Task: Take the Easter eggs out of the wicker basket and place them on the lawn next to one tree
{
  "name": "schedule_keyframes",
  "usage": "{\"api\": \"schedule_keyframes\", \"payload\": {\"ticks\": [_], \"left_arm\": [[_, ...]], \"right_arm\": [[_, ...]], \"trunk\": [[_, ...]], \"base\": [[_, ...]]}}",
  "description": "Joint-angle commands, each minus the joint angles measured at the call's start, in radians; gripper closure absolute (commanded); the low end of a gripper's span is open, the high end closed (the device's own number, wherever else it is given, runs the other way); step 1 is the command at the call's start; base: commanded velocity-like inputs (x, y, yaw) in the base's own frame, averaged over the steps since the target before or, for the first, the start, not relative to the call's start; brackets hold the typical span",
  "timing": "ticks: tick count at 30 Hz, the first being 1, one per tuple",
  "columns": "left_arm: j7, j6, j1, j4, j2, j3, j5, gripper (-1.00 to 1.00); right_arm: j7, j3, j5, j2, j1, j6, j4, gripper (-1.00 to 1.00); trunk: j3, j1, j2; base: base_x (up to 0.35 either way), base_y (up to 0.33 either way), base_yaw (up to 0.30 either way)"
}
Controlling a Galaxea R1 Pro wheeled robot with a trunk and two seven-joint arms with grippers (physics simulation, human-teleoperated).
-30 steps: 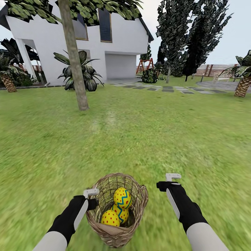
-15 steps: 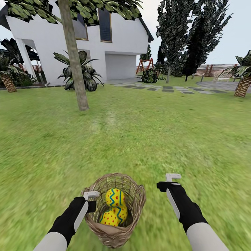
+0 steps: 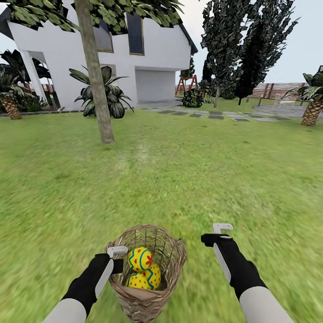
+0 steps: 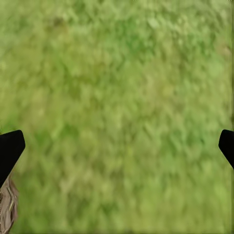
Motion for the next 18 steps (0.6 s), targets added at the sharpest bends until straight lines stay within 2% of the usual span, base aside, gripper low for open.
{"api": "schedule_keyframes", "payload": {"ticks": [1,18], "left_arm": [[0.008,0.003,0.0,-0.002,0.0,-0.002,0.013,1.0],[0.008,0.003,0.0,0.0,0.0,-0.002,0.013,1.0]], "right_arm": [[-0.004,0.0,-0.001,0.001,0.0,0.005,-0.001,-1.0],[-0.004,0.0,-0.001,0.003,0.0,0.005,-0.001,-1.0]], "trunk": [[0.002,-0.004,0.007],[0.056,-0.069,0.126]], "base": [[0.0,0.0,0.0],[0.0,0.0,0.005]]}}
